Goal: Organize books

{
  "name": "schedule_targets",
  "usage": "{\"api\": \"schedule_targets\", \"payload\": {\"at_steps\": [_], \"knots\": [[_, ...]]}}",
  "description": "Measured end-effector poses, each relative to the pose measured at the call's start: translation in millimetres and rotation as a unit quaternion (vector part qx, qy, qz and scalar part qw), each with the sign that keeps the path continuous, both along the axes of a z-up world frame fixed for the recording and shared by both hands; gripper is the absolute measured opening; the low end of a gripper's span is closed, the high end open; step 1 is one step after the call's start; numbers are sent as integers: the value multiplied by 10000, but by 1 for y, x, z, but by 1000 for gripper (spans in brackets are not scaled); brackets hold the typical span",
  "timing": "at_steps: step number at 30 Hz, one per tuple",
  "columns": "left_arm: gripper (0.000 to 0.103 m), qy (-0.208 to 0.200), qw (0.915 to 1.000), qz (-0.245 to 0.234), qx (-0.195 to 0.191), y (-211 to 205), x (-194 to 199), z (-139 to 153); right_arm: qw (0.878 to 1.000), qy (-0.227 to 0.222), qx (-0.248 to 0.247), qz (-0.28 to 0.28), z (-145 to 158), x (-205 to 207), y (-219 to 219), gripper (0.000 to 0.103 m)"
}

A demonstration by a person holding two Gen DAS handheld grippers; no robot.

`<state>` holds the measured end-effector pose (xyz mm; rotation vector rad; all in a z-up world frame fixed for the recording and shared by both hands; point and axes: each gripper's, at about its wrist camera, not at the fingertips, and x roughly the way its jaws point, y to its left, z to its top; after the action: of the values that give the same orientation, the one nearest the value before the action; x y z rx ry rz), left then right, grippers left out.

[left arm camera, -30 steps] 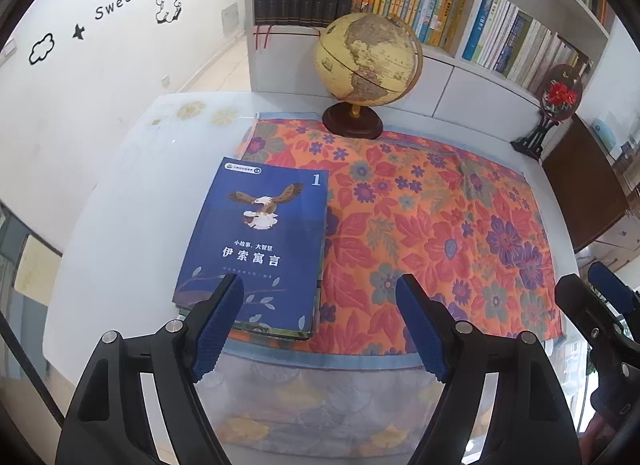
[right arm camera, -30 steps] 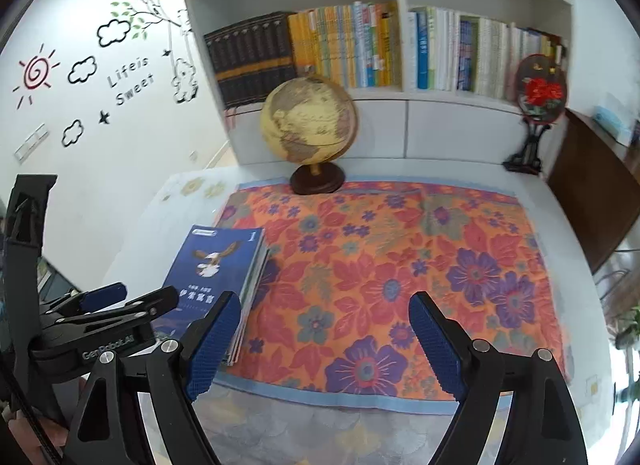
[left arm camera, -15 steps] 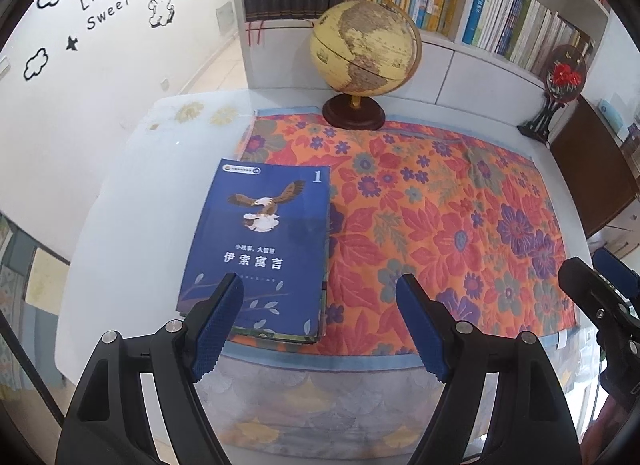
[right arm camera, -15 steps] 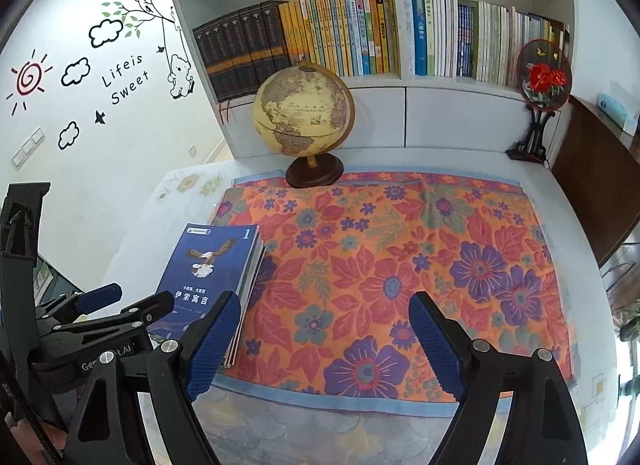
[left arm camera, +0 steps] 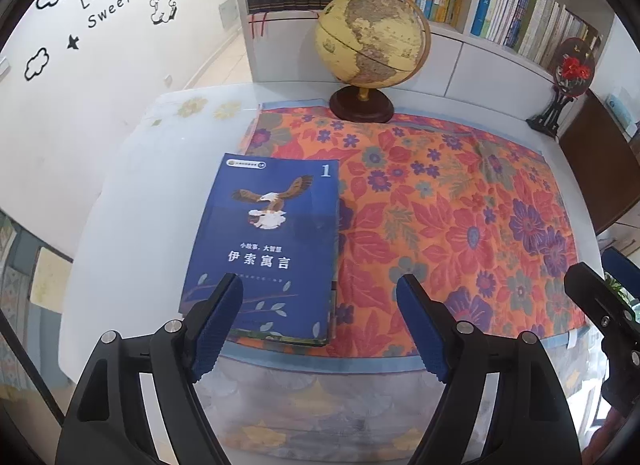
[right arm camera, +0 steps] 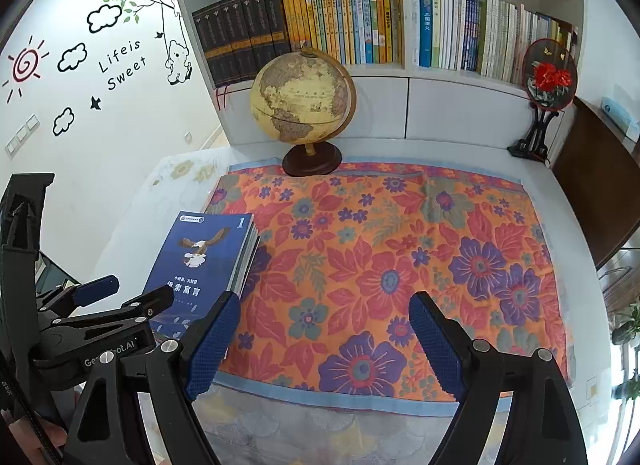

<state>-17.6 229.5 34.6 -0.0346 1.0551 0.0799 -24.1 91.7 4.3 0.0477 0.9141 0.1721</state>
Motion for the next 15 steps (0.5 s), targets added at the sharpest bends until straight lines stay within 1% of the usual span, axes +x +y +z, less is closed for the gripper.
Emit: {"api": "schedule_targets", "payload": {"at_steps": [5,12,15], "knots": [[78,5,10000,17,-18,1,-3,-1,9998,88,-22,148,-4,0,7,85],[79,112,9999,9,-3,0,-4,-4,9996,91,-13,284,-5,-4,14,85],[80,84,10000,-3,16,-1,-6,-4,9995,114,-11,301,-6,-5,14,85]]}}
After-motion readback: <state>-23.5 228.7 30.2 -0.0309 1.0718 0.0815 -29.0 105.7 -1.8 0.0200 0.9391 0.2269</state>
